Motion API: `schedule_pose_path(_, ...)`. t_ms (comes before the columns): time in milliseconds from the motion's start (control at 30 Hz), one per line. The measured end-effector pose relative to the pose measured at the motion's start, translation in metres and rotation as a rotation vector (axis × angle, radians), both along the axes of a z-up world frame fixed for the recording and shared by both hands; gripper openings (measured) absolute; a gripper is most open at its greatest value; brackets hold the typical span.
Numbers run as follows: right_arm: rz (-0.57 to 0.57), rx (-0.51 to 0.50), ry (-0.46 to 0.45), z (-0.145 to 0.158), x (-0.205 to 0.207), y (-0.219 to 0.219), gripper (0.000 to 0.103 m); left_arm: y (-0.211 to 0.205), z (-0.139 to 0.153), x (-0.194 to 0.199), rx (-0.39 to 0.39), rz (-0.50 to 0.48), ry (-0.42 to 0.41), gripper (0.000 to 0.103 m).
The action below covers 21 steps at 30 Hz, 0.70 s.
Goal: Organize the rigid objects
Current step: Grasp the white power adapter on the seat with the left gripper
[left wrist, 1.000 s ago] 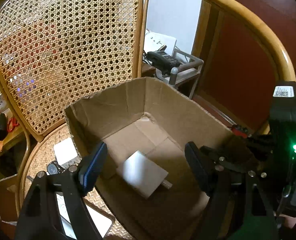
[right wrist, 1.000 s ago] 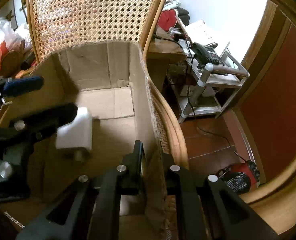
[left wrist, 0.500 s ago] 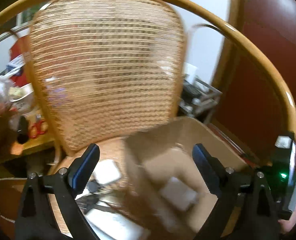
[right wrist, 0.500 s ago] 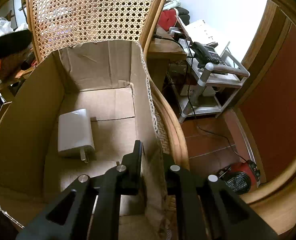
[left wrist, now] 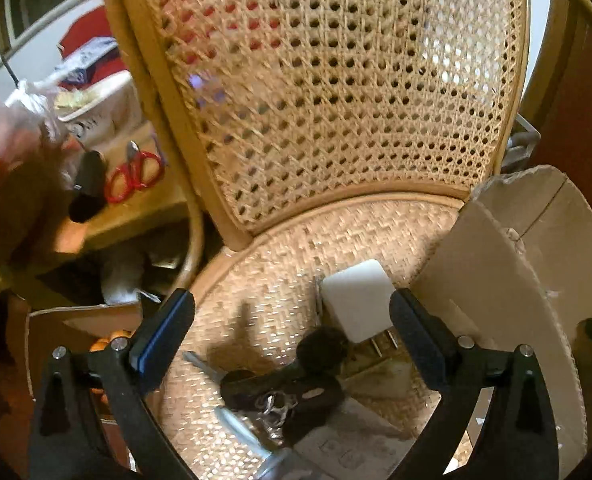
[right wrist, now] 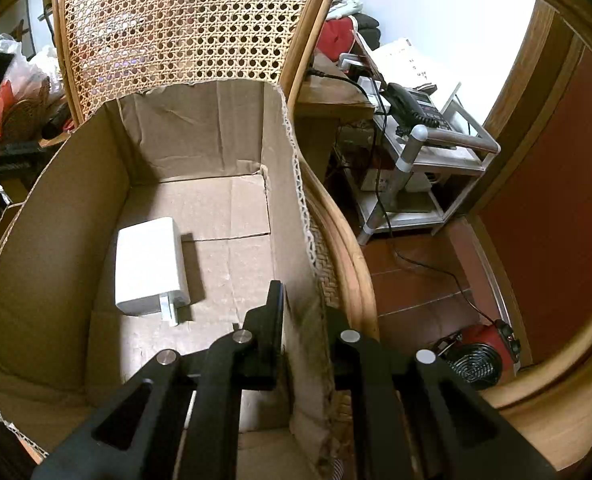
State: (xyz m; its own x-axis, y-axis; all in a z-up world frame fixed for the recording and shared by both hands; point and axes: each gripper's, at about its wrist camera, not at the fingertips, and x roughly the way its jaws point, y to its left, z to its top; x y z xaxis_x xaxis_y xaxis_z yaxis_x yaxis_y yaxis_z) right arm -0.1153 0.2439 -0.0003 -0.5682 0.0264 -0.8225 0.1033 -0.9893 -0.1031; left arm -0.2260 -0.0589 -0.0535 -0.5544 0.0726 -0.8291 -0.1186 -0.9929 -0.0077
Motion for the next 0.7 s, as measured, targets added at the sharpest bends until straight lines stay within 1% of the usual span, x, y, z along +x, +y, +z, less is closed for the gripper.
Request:
schedule_pose_path(33, -0.001, 0.001, 0.0, -0.001, 0.001, 0.0, 0.013, 0.001, -0.004, -0.002, 0.008, -0.014, -0.004, 0.097)
schedule_pose_path(133, -0.007, 0.005, -0.004, -0.002, 0.002, -0.001, 0.013, 0.006, -0.015, -0.007, -0.021, -0.031, -0.017, 0.097)
schedule_pose_path(200, -0.008, 0.007, -0.007, -0.003, 0.003, -0.001, 0.013, 0.011, -0.022, -0.011, -0.024, -0.036, -0.037, 0.097)
schedule_pose_path(300, -0.014, 0.009, -0.012, -0.001, 0.005, -0.001, 0.013, 0.02, -0.03, -0.014, -0.043, -0.045, -0.041, 0.097)
schedule_pose_path(433, -0.018, 0.009, -0.017, 0.0, 0.006, -0.001, 0.014, 0.028, -0.035, -0.021, -0.028, -0.053, -0.045, 0.097)
schedule_pose_path(567, -0.021, 0.009, -0.019, 0.001, 0.007, 0.001, 0.015, 0.03, -0.045, -0.03, -0.027, -0.059, -0.102, 0.097)
schedule_pose_path(633, -0.021, 0.01, -0.019, 0.001, 0.007, 0.002, 0.015, 0.028, -0.047, -0.033, -0.012, -0.057, -0.12, 0.097)
schedule_pose_path(700, -0.02, 0.009, -0.019, 0.001, 0.006, 0.001, 0.015, 0.028, -0.049, -0.034, 0.003, -0.064, -0.134, 0.09)
